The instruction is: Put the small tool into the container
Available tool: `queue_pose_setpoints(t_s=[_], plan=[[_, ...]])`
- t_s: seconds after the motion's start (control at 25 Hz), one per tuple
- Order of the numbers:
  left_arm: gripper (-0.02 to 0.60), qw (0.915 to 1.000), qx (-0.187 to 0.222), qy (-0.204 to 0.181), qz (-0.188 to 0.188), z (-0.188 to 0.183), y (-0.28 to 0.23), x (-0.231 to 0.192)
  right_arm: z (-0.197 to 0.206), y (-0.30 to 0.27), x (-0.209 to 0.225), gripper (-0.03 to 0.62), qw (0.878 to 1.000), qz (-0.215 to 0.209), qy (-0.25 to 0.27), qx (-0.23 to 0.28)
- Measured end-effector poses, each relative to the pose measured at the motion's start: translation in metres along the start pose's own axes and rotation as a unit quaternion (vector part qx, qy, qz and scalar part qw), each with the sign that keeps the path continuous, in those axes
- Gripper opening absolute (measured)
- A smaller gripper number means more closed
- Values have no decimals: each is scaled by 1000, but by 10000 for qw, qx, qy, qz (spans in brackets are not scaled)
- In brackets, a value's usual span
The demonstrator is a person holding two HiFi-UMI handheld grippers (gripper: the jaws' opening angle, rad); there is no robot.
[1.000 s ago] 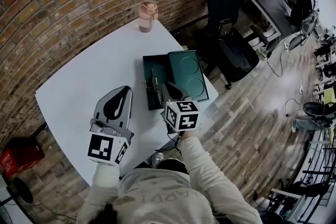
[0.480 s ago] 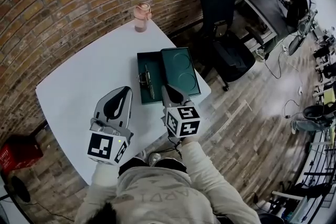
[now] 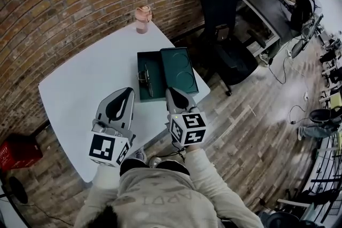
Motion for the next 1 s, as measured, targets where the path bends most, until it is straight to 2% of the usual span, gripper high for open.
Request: queue_pose_setpoints(t_s=[0.52,1.0], plan=[[11,9998,84,-194,-50,-12,11,38,-17,58,7,9,9984,-93,107,549],[11,9994,184,-283,-116,-18,29,69,-25,113,9,9,9941,-47,419,1002]])
Point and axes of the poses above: the fingertips, and each gripper's own axes: y backward along the fingers, x to its right, z out of its underside, the point moved 10 cm from there along y, backward along the fingers, and after that the axes turned 13 degrees about z, right-handed, at the moved point
